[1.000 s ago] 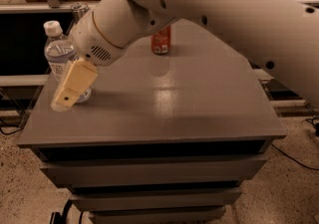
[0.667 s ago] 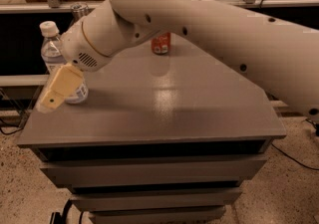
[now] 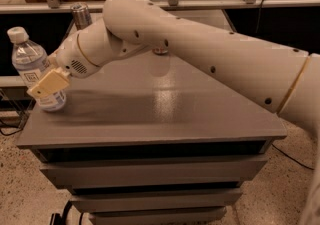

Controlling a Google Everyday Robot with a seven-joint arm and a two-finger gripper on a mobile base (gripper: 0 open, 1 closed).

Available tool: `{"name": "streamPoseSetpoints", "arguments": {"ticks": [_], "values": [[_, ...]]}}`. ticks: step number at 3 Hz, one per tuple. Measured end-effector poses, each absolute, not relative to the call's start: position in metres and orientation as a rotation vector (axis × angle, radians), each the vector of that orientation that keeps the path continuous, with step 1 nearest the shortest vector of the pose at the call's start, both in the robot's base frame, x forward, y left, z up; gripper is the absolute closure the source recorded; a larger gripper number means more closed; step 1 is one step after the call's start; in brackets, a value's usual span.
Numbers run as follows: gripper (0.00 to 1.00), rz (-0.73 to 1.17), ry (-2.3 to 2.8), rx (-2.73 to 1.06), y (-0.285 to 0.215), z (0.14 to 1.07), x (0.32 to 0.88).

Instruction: Knock blue plastic bottle over

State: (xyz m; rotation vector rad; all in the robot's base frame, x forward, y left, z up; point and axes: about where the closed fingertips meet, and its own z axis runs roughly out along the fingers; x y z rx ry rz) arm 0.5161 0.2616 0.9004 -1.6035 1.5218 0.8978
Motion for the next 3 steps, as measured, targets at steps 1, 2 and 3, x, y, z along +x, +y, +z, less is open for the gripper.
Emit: {"name": "streamPoseSetpoints", "arguments": {"ticks": [1, 2, 3], "values": [[0.65, 0.992, 1.520, -1.557, 0.262, 0.895, 0.524], [0.87, 1.079, 1.484, -1.523, 0.250, 0.901, 0.521], [1.00, 1.074, 1.429, -1.522, 0.212, 0.932, 0.508]]}}
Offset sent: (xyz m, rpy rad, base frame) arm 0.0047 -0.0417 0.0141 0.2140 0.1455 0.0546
